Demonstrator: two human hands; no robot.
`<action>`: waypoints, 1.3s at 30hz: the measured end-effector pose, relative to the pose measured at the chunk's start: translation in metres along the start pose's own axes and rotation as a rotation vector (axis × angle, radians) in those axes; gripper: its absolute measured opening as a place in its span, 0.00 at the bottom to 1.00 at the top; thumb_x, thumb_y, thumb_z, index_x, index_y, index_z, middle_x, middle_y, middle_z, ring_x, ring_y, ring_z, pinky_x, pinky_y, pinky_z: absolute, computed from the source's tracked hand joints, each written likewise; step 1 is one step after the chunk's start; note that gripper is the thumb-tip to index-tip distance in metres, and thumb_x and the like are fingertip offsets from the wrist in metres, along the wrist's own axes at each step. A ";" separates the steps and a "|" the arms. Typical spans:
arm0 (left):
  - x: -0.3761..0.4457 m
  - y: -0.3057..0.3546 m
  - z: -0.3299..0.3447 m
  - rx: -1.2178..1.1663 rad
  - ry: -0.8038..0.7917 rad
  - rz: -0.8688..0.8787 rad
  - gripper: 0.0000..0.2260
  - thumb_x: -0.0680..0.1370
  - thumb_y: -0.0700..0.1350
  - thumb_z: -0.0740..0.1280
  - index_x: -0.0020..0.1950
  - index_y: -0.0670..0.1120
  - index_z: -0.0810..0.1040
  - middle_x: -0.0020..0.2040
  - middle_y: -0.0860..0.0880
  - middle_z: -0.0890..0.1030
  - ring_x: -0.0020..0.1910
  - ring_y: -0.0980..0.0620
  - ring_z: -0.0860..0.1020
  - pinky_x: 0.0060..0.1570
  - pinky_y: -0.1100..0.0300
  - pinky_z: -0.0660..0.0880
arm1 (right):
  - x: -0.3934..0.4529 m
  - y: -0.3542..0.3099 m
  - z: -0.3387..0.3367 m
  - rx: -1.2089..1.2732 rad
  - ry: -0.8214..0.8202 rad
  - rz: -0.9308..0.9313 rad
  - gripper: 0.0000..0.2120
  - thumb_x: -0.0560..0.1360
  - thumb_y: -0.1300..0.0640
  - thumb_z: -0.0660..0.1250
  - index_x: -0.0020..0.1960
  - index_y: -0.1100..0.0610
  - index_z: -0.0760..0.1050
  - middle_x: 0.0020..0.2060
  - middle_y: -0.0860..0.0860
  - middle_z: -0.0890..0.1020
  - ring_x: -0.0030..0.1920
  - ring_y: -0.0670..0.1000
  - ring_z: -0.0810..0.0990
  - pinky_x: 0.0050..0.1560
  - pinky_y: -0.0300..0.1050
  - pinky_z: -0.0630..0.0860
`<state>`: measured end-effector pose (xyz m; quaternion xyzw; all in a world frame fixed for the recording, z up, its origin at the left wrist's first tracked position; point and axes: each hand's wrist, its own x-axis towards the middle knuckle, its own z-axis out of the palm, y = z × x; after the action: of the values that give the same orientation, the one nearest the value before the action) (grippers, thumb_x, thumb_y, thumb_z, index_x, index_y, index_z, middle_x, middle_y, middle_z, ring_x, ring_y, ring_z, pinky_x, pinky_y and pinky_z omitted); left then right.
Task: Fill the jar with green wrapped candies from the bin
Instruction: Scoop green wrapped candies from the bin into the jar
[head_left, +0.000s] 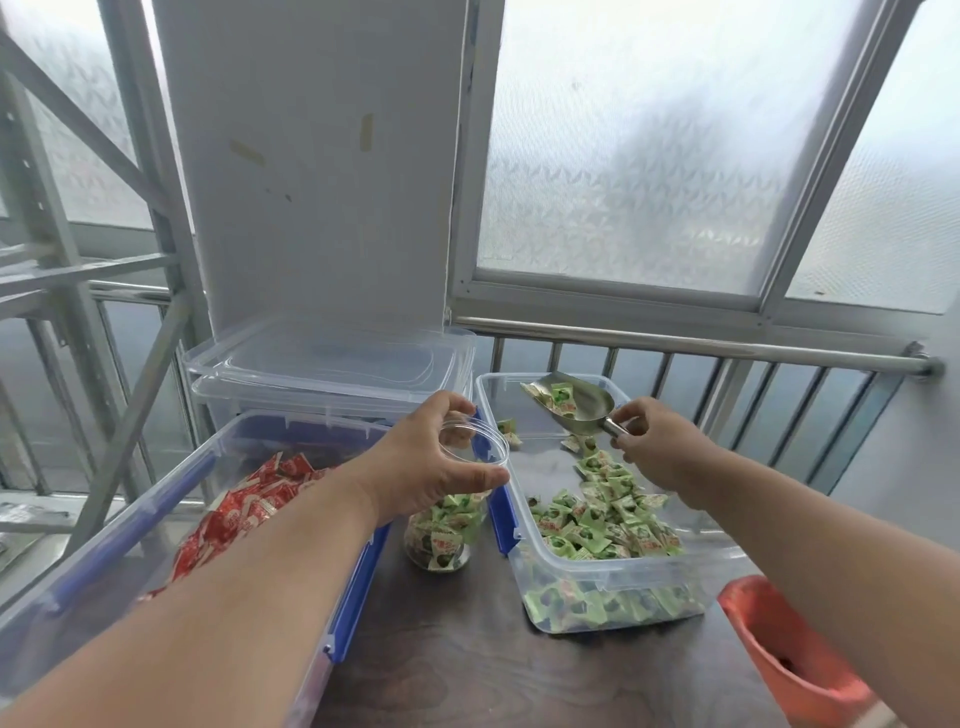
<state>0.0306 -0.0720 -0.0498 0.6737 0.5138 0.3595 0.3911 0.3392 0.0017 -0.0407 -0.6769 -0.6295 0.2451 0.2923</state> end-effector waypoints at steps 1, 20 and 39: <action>0.001 -0.001 0.000 0.000 0.001 -0.002 0.40 0.71 0.57 0.87 0.77 0.57 0.69 0.71 0.53 0.79 0.70 0.52 0.79 0.73 0.46 0.80 | -0.002 -0.001 -0.002 0.049 -0.013 -0.014 0.08 0.81 0.60 0.68 0.56 0.48 0.77 0.50 0.54 0.85 0.37 0.54 0.79 0.31 0.46 0.73; -0.001 -0.002 0.000 -0.071 -0.030 -0.004 0.52 0.72 0.53 0.87 0.87 0.56 0.58 0.74 0.52 0.76 0.66 0.53 0.81 0.72 0.48 0.79 | -0.033 -0.075 -0.040 -0.391 0.054 -0.557 0.18 0.83 0.60 0.63 0.51 0.34 0.77 0.47 0.47 0.75 0.45 0.52 0.76 0.43 0.48 0.75; 0.000 -0.003 -0.001 0.046 0.022 -0.016 0.51 0.73 0.56 0.86 0.87 0.54 0.59 0.76 0.51 0.70 0.71 0.52 0.73 0.62 0.58 0.74 | -0.033 -0.060 -0.036 -0.639 0.172 -0.388 0.18 0.78 0.64 0.65 0.58 0.41 0.76 0.49 0.51 0.84 0.46 0.56 0.81 0.48 0.52 0.81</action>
<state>0.0285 -0.0718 -0.0522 0.6744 0.5314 0.3521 0.3726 0.3185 -0.0316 0.0259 -0.6204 -0.7637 -0.0809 0.1590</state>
